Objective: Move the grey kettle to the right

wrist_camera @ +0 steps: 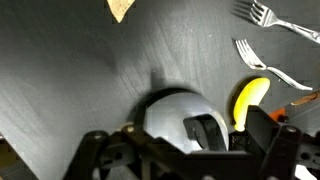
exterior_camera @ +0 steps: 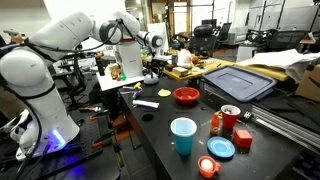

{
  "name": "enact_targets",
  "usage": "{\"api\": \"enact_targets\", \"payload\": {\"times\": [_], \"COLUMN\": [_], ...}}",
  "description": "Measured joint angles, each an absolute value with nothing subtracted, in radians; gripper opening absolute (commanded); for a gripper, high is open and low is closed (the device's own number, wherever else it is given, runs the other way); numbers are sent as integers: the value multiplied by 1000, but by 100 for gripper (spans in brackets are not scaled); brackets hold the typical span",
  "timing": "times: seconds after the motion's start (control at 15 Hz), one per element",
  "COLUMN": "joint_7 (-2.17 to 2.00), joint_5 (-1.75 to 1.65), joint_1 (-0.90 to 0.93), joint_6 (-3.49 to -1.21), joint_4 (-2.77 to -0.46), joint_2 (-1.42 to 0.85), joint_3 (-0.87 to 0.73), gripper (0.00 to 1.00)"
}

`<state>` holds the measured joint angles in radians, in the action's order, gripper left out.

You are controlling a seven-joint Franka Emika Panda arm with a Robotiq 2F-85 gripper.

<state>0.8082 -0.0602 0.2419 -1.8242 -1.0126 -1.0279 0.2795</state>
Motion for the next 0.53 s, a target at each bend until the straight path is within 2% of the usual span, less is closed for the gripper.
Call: {"api": "enact_targets", "payload": {"times": [0.2,0.27,0.33,0.53], "joint_7": [824,825,825,825], "joint_5": [-59,-59,-59,-58], "joint_1": [244,245,245,246], "joint_6": [-1776,-1762,-1747,-1710], "joint_4": [-998,-993,-988,-971], "joint_2": [-1028,-1029,-1030,-1037], "joint_3": [282,284,287,299], "gripper": [100,75,74,51]}}
